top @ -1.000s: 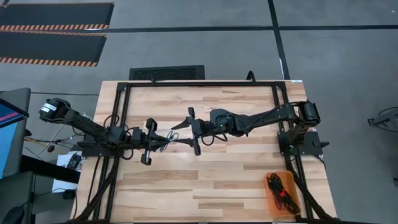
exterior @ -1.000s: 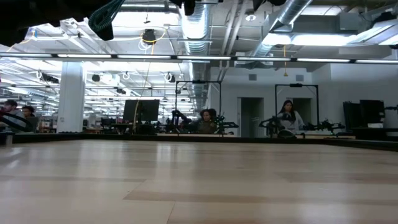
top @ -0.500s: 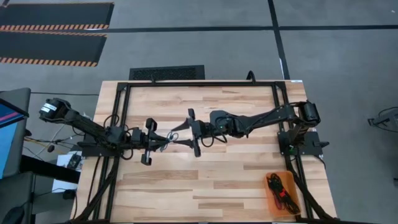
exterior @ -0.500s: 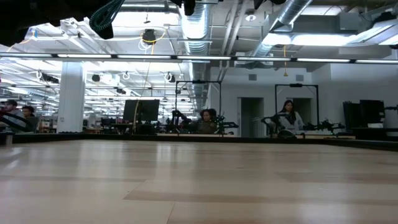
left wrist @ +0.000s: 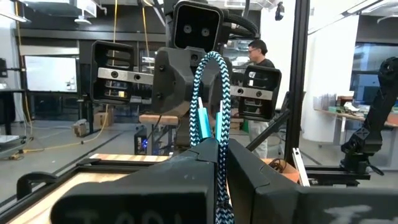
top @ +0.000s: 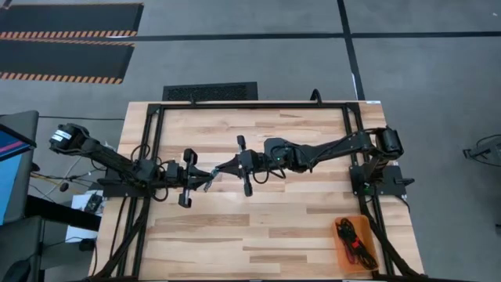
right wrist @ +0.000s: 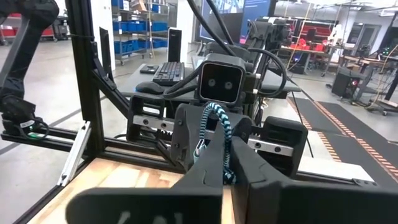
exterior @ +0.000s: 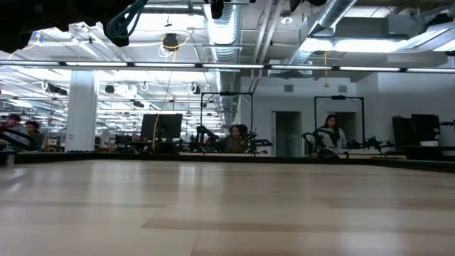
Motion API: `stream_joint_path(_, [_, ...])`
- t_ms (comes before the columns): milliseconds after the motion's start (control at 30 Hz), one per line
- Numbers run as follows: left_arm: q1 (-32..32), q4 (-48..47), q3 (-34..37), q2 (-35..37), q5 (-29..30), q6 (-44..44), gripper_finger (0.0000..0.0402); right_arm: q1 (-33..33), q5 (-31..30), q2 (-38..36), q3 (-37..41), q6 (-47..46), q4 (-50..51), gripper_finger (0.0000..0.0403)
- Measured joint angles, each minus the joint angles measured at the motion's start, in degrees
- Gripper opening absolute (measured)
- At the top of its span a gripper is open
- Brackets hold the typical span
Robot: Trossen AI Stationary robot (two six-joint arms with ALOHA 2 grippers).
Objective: Pick and place USB-C Cables
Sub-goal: Put the black blue charger cable into the orange bin
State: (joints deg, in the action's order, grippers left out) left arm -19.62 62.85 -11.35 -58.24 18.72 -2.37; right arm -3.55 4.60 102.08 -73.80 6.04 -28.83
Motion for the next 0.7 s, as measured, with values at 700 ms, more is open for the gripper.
stream_joint_path(700, [0.04,-13.26,-0.07,-0.02,12.95,2.04,0.008,1.6,-3.12,-0.59,-0.67,1.11,8.17,0.0009])
